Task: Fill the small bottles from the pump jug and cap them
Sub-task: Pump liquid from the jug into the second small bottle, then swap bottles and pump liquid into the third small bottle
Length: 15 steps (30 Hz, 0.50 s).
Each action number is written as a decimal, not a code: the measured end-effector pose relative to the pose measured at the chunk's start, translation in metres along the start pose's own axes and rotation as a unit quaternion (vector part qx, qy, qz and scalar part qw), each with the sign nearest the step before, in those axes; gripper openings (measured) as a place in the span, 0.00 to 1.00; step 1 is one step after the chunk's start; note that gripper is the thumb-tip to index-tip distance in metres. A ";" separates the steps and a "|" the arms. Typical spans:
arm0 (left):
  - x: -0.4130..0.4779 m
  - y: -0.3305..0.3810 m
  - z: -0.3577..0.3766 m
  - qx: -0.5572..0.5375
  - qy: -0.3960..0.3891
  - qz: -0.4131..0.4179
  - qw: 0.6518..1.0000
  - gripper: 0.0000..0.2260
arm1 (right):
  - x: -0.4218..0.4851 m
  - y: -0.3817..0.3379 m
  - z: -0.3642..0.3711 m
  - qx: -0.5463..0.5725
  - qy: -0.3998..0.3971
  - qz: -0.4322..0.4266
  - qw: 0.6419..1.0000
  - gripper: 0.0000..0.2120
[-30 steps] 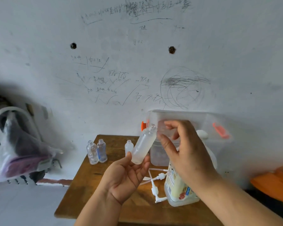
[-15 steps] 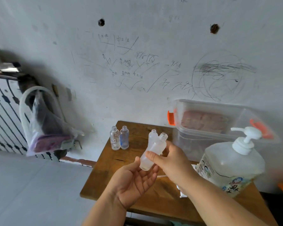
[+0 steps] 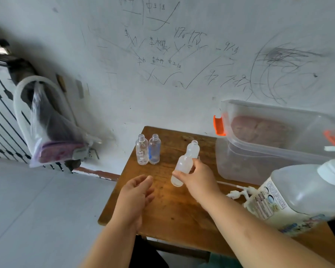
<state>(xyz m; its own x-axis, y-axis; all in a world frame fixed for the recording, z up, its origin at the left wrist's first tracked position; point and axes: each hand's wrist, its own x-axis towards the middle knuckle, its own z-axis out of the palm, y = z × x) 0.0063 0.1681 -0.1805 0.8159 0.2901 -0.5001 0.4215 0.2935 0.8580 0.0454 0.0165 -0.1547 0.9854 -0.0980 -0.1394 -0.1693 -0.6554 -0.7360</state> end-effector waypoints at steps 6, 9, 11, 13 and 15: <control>0.022 0.000 -0.006 0.074 0.033 0.088 0.993 0.26 | 0.016 0.003 0.011 -0.036 0.000 0.026 0.999 0.31; 0.037 0.006 -0.005 0.106 0.045 0.110 0.987 0.32 | 0.019 0.004 0.012 -0.044 -0.003 0.028 0.999 0.32; 0.045 0.012 -0.001 0.126 0.048 0.138 0.981 0.35 | 0.020 0.006 0.012 -0.051 -0.006 0.023 0.998 0.33; 0.055 0.019 0.004 0.140 0.051 0.163 0.975 0.36 | 0.019 0.008 0.012 -0.055 -0.007 0.015 0.998 0.32; 0.067 0.024 0.008 0.162 0.062 0.175 0.969 0.38 | 0.018 0.009 0.012 -0.053 -0.008 0.010 0.999 0.31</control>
<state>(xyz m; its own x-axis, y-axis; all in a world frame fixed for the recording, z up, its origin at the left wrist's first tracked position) 0.0739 0.1878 -0.1921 0.8863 0.4328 -0.1648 0.2459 -0.1382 0.9594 0.0616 0.0177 -0.1724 0.9814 -0.0994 -0.1644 -0.1843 -0.7293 -0.6589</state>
